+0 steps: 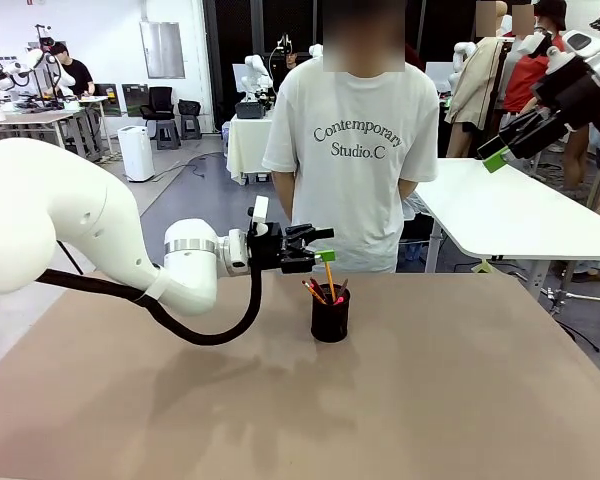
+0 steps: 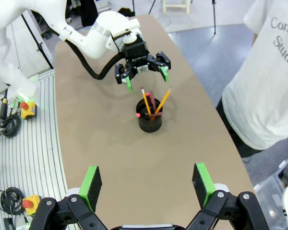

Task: Place the pens into the pen holder.
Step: Pick up a writing instrument from the table and place it into the Pen holder.

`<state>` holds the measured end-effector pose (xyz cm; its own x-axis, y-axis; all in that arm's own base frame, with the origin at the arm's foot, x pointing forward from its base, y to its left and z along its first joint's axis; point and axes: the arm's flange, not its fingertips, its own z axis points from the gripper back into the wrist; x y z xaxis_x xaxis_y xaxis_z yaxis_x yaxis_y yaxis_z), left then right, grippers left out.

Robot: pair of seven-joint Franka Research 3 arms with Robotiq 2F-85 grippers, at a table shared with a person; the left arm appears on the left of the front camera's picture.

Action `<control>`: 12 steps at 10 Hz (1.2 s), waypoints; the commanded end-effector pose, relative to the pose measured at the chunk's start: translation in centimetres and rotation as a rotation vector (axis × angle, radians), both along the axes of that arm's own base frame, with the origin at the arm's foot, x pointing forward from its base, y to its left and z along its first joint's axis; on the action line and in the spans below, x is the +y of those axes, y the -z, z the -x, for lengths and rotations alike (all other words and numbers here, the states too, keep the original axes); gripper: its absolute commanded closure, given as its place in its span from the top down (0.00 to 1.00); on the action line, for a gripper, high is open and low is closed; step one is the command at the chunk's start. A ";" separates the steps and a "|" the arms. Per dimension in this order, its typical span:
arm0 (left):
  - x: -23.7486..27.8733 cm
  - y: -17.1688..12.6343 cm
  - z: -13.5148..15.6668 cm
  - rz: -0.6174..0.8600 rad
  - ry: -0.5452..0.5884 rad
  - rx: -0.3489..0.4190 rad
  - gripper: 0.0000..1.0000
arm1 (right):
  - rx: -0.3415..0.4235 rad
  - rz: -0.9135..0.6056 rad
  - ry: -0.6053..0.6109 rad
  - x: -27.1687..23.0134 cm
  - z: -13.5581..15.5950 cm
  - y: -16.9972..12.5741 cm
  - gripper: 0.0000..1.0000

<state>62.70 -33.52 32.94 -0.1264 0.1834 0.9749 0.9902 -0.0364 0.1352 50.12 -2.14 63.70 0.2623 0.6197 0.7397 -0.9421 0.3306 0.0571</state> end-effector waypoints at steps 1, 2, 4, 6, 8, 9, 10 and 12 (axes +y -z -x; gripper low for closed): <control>1.0 -0.9 0.6 -0.038 -0.001 0.020 1.00 | 0.000 -0.001 -0.001 0.0 0.2 -0.1 1.00; 1.1 -1.0 0.7 -0.040 -0.002 0.021 1.00 | 0.000 -0.001 -0.001 0.0 0.2 -0.1 1.00; 0.4 -0.6 -0.1 -0.011 -0.006 0.010 1.00 | 0.000 -0.001 -0.001 0.0 0.2 -0.1 1.00; 0.4 -0.6 -0.1 -0.011 -0.006 0.010 1.00 | 0.000 -0.001 -0.001 0.0 0.2 -0.1 1.00; 0.4 -0.6 -0.1 -0.011 -0.006 0.010 1.00 | 0.000 -0.001 -0.001 0.0 0.2 -0.1 1.00; 0.4 -0.6 -0.1 -0.011 -0.006 0.010 1.00 | 0.000 -0.001 -0.001 0.0 0.2 -0.1 1.00; 0.3 -0.4 0.0 -0.020 -0.009 0.023 1.00 | 0.000 -0.001 -0.001 0.0 0.2 -0.1 1.00; 2.3 -3.5 0.5 -0.182 -0.015 0.053 1.00 | 0.000 -0.001 -0.001 0.0 0.2 -0.1 1.00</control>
<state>63.01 -32.39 34.41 -0.0979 0.0958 0.9906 0.9947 -0.0235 0.1006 50.12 -2.14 63.69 0.2623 0.6197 0.7397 -0.9421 0.3305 0.0571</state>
